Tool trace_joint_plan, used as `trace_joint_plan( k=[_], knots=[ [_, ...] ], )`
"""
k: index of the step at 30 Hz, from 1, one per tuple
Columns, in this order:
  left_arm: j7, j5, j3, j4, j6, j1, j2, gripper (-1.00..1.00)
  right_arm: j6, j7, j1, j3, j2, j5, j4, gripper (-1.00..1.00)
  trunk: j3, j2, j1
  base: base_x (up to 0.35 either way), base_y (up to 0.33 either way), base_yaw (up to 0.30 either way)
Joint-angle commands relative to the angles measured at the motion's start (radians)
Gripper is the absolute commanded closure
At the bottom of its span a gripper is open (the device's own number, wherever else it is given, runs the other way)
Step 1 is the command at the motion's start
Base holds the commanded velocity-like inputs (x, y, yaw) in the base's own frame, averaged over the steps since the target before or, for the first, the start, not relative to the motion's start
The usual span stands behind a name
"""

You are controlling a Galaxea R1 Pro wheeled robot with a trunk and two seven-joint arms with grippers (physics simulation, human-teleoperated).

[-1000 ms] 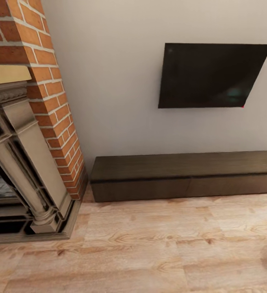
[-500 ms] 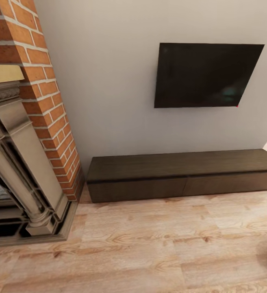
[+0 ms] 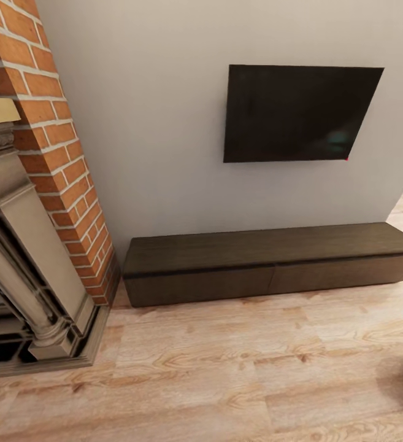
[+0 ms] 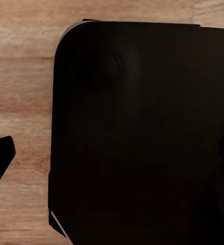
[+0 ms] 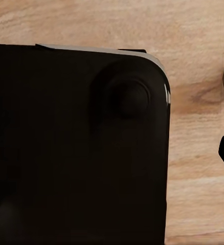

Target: Place each of the two pumpkins and all three candles from the living room inside a cabinet in the living room (use any cabinet), then make sure every cabinet is closed, and position the cauldron so it is next to a table in the living room.

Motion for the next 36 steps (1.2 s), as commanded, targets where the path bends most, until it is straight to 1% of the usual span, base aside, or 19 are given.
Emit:
trace_joint_plan(
  k=[1,12,21,31,35,36],
  knots=[
    [-0.002,0.009,0.0,-0.001,-0.002,0.0,0.0,-1.0,0.0,0.001,0.0,0.0,0.0,0.002,0.001,-1.0,-0.001,0.0,0.0,0.0,-0.015,-0.02],
    [-0.002,0.008,0.0,-0.001,-0.002,0.0,0.0,-1.0,0.002,-0.003,0.0,-0.004,0.0,-0.01,-0.005,-1.0,-0.001,0.0,0.0,0.0,-0.003,-0.004],
    [-0.002,0.008,0.0,-0.001,-0.002,0.0,0.0,-1.0,0.001,0.0,0.0,-0.006,0.0,-0.011,-0.006,-1.0,-0.001,0.0,0.0,0.0,0.0,-0.002],
    [-0.002,0.004,-0.001,-0.003,-0.002,0.0,0.0,-1.0,0.006,-0.002,0.0,-0.008,0.0,-0.013,-0.007,-1.0,-0.001,0.0,0.0,0.0,0.0,-0.107],
    [-0.003,0.0,-0.005,-0.012,-0.003,0.0,0.0,-1.0,0.01,0.0,-0.001,-0.009,0.0,-0.015,-0.06,-1.0,-0.001,0.0,0.0,0.0,0.0,-0.021],
    [-0.004,-0.002,-0.007,-0.014,-0.003,0.0,0.0,-1.0,0.019,0.0,-0.002,-0.009,0.0,-0.015,-0.104,-1.0,-0.001,0.0,0.0,0.0,0.0,-0.009]
  ],
)
